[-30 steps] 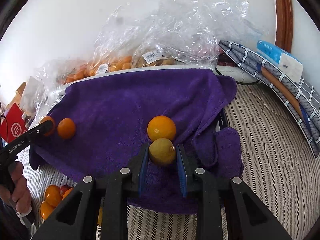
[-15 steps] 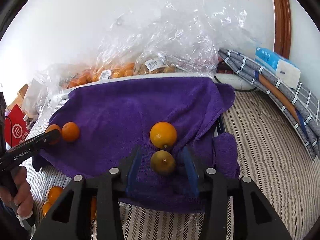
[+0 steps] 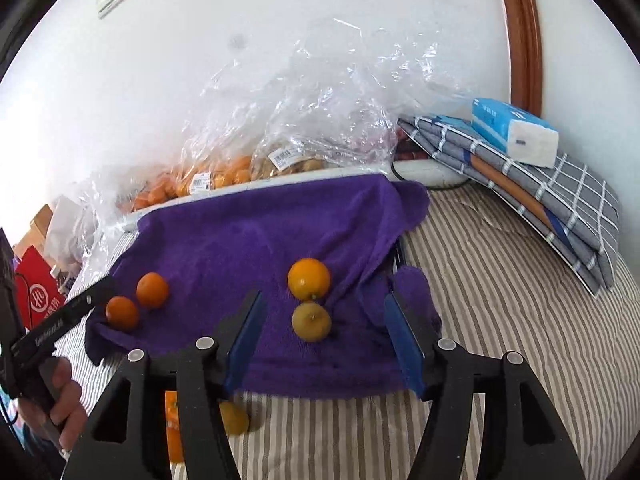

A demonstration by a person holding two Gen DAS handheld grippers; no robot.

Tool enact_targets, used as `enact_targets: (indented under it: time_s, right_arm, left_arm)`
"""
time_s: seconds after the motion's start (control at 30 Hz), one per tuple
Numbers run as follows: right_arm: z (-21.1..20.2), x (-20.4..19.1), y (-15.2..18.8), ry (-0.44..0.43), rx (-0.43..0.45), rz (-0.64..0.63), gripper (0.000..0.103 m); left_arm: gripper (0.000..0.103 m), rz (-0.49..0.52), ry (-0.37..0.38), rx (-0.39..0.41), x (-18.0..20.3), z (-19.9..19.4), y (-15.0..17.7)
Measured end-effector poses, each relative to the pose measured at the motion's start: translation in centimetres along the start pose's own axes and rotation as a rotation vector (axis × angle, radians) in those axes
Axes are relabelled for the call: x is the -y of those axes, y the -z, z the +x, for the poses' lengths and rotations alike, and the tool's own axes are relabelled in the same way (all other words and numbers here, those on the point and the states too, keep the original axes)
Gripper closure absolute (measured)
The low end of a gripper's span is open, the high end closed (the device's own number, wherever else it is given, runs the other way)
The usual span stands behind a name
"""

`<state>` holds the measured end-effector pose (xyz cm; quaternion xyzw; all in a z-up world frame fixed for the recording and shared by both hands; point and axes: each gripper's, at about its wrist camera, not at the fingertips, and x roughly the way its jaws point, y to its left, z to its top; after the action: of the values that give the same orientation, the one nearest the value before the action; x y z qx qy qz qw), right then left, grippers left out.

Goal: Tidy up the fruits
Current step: 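Open the right gripper beside the towel's orange while the left releases its orange, then grasp another small yellow fruit with the right gripper while the left grasps an oblong orange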

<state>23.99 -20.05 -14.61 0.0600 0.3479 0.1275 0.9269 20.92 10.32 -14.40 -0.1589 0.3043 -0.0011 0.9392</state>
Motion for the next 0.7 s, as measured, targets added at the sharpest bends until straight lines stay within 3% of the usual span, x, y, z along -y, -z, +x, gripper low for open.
enact_targets:
  time_s: [0.2, 0.3, 0.47, 0.7]
  right_arm:
    - [-1.5, -1.8, 3.1, -0.028, -0.061, -0.022, 0.063]
    - [-1.9, -2.9, 4.7, -0.045, -0.084, -0.051, 0.065]
    - [-1.7, -4.5, 6.9, -0.107, -0.149, -0.088, 0.072]
    - [-0.2, -6.0, 7.7, -0.098, -0.193, -0.132, 0.075]
  left_arm:
    - [0.04, -0.023, 0.009, 0.039, -0.6, -1.7, 0.0]
    - [0.04, -0.013, 0.002, 0.063, -1.0, -3.2, 0.7]
    - [0.04, 0.002, -0.01, 0.037, -2.2, -5.0, 2.9]
    - [0.04, -0.022, -0.043, 0.02, -3.4, -5.7, 3.8]
